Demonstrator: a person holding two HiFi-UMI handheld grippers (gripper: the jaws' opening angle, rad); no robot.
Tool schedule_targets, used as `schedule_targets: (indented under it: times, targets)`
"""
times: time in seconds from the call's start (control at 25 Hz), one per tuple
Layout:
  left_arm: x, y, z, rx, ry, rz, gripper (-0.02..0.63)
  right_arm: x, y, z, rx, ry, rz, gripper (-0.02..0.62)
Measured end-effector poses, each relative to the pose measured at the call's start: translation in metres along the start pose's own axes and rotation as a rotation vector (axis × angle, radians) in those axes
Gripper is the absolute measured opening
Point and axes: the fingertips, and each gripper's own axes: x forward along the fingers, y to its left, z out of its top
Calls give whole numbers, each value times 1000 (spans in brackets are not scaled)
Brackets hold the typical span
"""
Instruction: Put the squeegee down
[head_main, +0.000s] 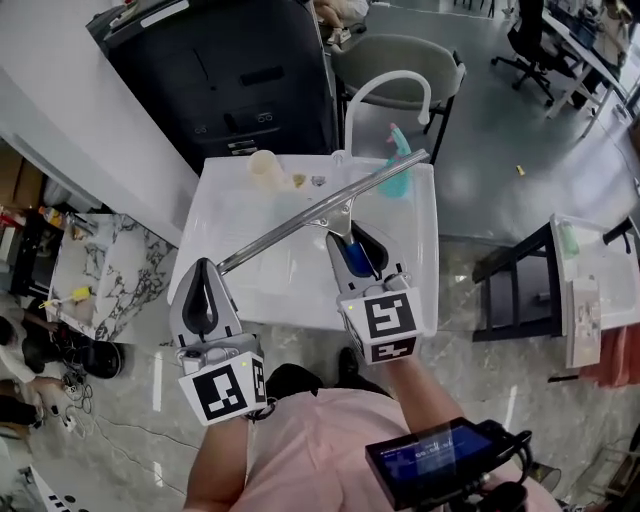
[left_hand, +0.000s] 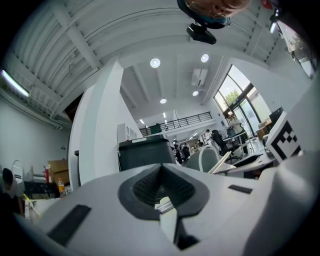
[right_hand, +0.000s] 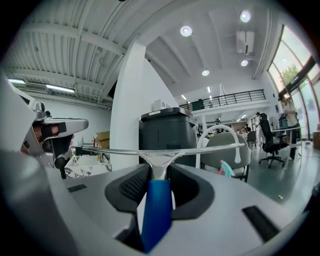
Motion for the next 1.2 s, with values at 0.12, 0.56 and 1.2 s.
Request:
schedule_targets:
  times: [0.12,0.56,1.2]
  targets:
    - [2,10,3,3,-11,27,9,11,4,8,-12,-11,16,124]
    - [23,42,-37,-40,53,41,9,56,26,-27,-21,104,40,124]
    - [58,45,-123,-78,222,-16,9,94,33,-141,63,352,36,124]
